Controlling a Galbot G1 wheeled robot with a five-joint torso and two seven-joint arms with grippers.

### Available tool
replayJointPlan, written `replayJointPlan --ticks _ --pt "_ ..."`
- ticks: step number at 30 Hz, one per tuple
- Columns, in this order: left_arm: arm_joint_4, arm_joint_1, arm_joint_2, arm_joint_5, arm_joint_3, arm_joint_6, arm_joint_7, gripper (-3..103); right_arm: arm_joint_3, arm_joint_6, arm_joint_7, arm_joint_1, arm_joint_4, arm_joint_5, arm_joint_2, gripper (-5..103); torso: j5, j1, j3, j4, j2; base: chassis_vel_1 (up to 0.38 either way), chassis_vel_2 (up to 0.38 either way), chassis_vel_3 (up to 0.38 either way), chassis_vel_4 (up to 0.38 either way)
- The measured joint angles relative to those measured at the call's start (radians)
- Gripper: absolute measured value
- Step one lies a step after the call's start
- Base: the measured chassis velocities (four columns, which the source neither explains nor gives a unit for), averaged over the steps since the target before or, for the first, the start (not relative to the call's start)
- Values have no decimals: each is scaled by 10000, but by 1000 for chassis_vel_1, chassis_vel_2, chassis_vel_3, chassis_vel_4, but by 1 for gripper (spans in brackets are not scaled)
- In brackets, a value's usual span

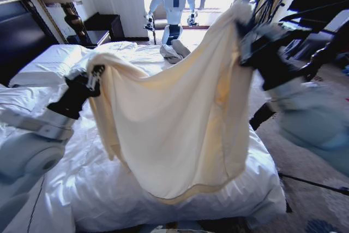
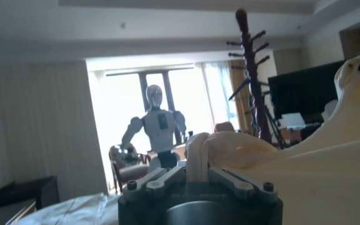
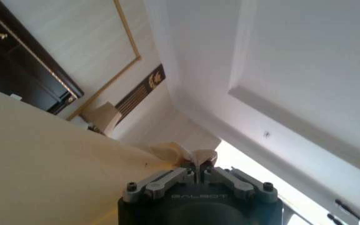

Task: Pick up the clothes from the bed and hang them on the clothes hanger.

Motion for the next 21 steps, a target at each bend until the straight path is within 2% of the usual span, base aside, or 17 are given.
replayJointPlan --ticks 1,2,3,4,5,6,7,8,10,11,13,15,17,18,19,21 --pt "1006 -1144 -69 241 1479 -137 86 2 13 533 -132 -348 -1461 -674 1059 0 -19 4 1 -6 -1 0 0 0 0" --pt "1006 -1144 -69 241 1479 -137 86 2 13 533 -132 -348 -1461 -674 1059 0 -19 4 1 -6 -1 0 0 0 0" --pt "1445 -1698 -149 365 2104 -206 99 2 55 834 -188 -504 -2278 -1038 1642 0 -9 5 2 -10 -1 0 0 0 0" --pt "2418 -2767 -417 650 3231 -360 116 2 196 1341 -295 -678 -3679 -1641 2626 0 -3 3 0 -8 -1 0 0 0 0" --pt "3102 -3419 -655 885 3899 -464 121 2 320 1710 -350 -745 -4608 -2068 3286 0 0 1 -1 -11 -1 0 0 0 0" --pt "3102 -3419 -655 885 3899 -464 121 2 320 1710 -350 -745 -4608 -2068 3286 0 0 1 -1 -11 -1 0 0 0 0" --pt "3456 -3729 -790 1000 4210 -521 119 2 397 1923 -391 -776 -5157 -2319 3662 0 -5 -2 -2 -13 0 0 0 0 0" --pt "4602 -4669 -1284 1437 5189 -759 120 2 616 2441 -465 -815 -6487 -2849 4557 0 -2 -8 -5 -10 0 0 0 0 0" --pt "5936 -5721 -1857 1954 6225 -1134 117 2 841 2910 -534 -831 -7755 -3292 5335 0 -8 -9 -5 -11 1 0 0 0 0" --pt "5936 -5721 -1857 1954 6225 -1134 117 2 841 2910 -534 -831 -7755 -3292 5335 0 -8 -9 -5 -11 1 0 0 0 0" --pt "7335 -6751 -2480 2354 7094 -1463 98 2 1222 3507 -546 -800 -9371 -3912 6250 0 -8 -6 -4 -13 0 0 0 0 0" --pt "7640 -6963 -2607 2435 7244 -1538 88 2 1328 3613 -546 -778 -9694 -4035 6457 0 -8 -5 -4 -13 0 0 0 0 0" --pt "9121 -7902 -3244 2865 7794 -1892 61 2 1929 4080 -474 -493 -11254 -4672 7570 0 -6 -3 -4 -15 0 0 0 0 0" --pt "9121 -7902 -3244 2865 7794 -1892 61 2 1929 4080 -474 -493 -11254 -4672 7570 0 -6 -3 -4 -15 0 0 0 0 0" --pt "9843 -8340 -3590 3088 7939 -2024 27 2 2267 4262 -411 -257 -12069 -4955 8154 0 -5 -4 -5 -16 0 0 0 0 0" --pt "10748 -8846 -4060 3372 8006 -2173 -85 2 2444 4162 -419 41 -12935 -4937 8699 0 -5 -6 -7 -7 2 0 0 0 0"
